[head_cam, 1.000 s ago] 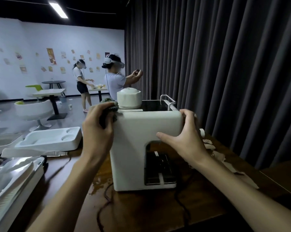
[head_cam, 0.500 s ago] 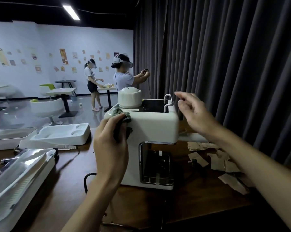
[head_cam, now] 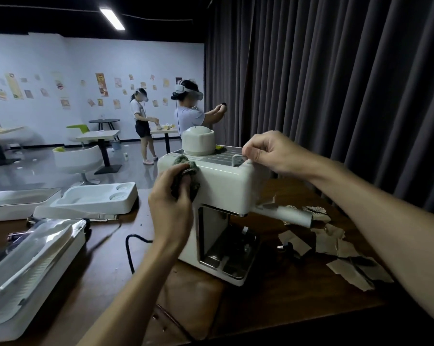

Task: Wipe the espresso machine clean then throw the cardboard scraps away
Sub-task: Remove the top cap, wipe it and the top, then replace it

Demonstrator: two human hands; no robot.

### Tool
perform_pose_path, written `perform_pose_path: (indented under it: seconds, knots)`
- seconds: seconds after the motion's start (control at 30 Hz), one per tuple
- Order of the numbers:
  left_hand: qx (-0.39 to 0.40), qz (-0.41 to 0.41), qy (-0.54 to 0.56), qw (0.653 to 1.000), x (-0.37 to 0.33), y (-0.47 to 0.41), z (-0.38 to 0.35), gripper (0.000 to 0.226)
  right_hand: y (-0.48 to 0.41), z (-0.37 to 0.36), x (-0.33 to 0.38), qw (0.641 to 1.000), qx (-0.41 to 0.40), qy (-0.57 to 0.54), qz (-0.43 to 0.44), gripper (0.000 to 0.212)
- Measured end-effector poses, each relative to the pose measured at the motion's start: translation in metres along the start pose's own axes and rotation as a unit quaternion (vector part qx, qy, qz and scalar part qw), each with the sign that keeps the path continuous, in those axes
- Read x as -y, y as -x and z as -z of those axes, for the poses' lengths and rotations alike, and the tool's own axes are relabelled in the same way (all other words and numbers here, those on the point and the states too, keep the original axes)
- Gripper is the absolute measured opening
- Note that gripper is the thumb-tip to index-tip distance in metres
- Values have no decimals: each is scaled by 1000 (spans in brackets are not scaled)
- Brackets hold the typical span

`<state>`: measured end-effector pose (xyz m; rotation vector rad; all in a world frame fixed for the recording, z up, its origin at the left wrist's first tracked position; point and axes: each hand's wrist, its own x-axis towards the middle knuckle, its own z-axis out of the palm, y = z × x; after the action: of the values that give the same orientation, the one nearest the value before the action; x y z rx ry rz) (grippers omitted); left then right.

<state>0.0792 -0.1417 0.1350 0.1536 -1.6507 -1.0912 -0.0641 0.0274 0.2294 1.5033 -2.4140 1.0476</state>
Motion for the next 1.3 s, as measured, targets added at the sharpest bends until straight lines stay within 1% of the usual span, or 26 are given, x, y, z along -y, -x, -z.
perform_pose_path:
  seconds: [0.07, 0.13, 0.2, 0.3, 0.47, 0.6, 0.73, 0.8, 0.87, 0.93, 0.97, 1.0, 1.07, 1.1, 1.17, 1.23, 1.3]
  knots:
    - [5, 32, -6, 999, 5, -21, 4, 27, -2, -5, 6, 1000, -12, 13, 11, 20]
    - [11, 45, -18, 999, 4, -33, 9, 28, -2, -4, 7, 1000, -10, 11, 7, 21]
    - [25, 36, -11, 999, -5, -33, 11, 26, 0, 1, -1, 999, -10, 29, -12, 21]
    - [61, 22, 12, 998, -19, -18, 3, 24, 0, 4, -14, 996, -36, 83, -14, 20]
    - [51, 34, 52, 997, -19, -17, -2, 25, -5, -3, -11, 992, -89, 94, 2, 15]
    - [56, 40, 55, 996, -7, -31, 11, 29, -11, -13, 1, 992, -99, 82, 15, 12]
    - [59, 73, 49, 994, 7, -48, 34, 23, -22, -33, 19, 989, -124, 81, 27, 20]
    - [58, 65, 31, 996, 7, -51, 45, 24, -27, -40, 25, 987, -136, 85, 30, 20]
    - [49, 38, 17, 998, 2, -50, 52, 31, -29, -45, 29, 984, -151, 89, 24, 20]
    - [42, 24, 46, 998, -5, -49, 56, 37, -26, -47, 34, 981, -164, 106, 19, 19]
    - [39, 18, 53, 998, -10, -49, 57, 37, -21, -47, 37, 977, -175, 117, 32, 24]
    - [38, 8, 49, 998, -16, -49, 57, 34, -14, -47, 42, 975, -186, 111, 54, 33]
    - [49, -9, 35, 998, -29, -48, 54, 28, 1, -48, 52, 978, -184, 29, 99, 50]
    - [60, -10, 41, 997, -36, -47, 50, 26, 8, -50, 57, 979, -166, -19, 114, 59]
    - [79, 2, 63, 995, -47, -43, 42, 23, 18, -54, 62, 980, -131, -67, 135, 68]
    - [93, 14, 68, 993, -53, -40, 32, 20, 22, -60, 62, 975, -137, -91, 149, 65]
    - [121, 29, 79, 989, -57, -39, 25, 18, 25, -64, 59, 967, -167, -109, 158, 55]
